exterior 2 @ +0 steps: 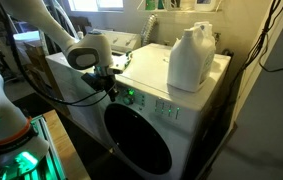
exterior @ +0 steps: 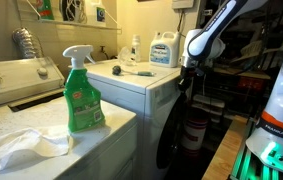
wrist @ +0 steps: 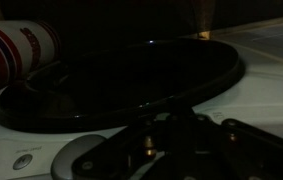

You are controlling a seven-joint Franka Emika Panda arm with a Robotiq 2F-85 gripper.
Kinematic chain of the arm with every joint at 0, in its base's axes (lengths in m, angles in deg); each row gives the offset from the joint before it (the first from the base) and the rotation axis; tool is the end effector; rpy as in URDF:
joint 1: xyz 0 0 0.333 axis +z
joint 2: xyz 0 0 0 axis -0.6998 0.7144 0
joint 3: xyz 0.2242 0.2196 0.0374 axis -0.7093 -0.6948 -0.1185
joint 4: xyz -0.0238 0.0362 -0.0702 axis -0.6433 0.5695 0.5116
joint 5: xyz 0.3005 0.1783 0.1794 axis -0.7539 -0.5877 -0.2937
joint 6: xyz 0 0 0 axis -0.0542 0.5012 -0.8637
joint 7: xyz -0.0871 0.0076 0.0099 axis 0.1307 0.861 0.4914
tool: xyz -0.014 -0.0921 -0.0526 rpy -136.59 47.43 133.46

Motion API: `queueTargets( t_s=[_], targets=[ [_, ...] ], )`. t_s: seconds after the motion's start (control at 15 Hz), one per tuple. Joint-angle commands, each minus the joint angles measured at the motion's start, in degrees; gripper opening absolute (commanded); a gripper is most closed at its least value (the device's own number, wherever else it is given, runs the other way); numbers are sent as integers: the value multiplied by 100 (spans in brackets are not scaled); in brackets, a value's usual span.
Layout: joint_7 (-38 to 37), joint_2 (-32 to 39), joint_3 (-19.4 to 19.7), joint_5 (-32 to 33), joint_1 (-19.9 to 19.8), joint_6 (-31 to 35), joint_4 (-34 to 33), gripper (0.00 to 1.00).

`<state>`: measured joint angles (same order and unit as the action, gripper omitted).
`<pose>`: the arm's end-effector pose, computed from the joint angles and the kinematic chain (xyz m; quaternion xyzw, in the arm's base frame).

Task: Press a button on the left side of the washing machine on the right to turn off the washing machine

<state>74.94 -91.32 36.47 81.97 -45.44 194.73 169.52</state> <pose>0.3964 -0.0443 0.2683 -0.9991 -0.0211 -0.0349 0.0063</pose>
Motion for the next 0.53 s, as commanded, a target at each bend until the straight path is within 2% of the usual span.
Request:
queueTargets(
  t_s=[0.0,0.47],
  targets=[
    [-232,125,-104,334,-133,302,-4,7],
    [-248,198,-141,434,-116,592,-7,7]
  ],
)
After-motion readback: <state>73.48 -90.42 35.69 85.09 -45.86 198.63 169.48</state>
